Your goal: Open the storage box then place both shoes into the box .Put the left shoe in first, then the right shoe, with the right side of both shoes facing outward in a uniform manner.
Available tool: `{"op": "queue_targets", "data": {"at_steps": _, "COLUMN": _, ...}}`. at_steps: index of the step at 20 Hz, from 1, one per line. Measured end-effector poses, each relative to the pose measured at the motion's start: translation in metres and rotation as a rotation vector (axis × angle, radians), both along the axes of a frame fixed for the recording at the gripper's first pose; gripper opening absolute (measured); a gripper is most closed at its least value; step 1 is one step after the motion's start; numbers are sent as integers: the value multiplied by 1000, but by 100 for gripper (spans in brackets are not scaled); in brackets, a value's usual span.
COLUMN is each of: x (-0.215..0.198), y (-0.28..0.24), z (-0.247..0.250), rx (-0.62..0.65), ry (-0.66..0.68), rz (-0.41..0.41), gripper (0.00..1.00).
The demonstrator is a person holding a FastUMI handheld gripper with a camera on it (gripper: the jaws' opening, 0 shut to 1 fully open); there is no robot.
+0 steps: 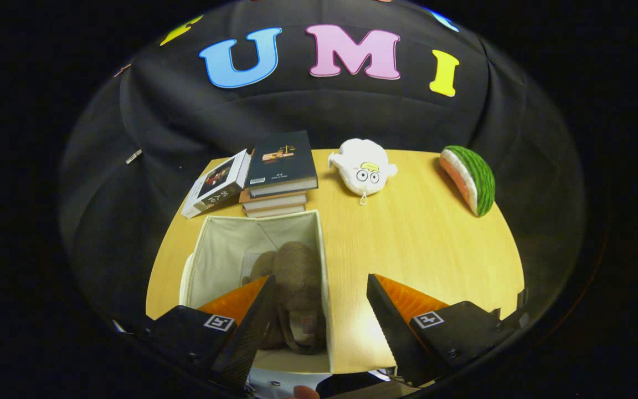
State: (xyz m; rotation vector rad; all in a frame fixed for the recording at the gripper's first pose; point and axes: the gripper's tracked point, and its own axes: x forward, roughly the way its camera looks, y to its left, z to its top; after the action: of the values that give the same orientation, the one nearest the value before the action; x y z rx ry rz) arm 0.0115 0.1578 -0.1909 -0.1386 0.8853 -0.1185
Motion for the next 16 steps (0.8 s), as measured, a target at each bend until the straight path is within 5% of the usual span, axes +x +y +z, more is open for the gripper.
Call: {"op": "queue_targets", "data": {"at_steps": 16, "x": 51, "y": -100, "z": 185, "rx": -121, "ry": -499, "rz": 73, "gripper": 99}}
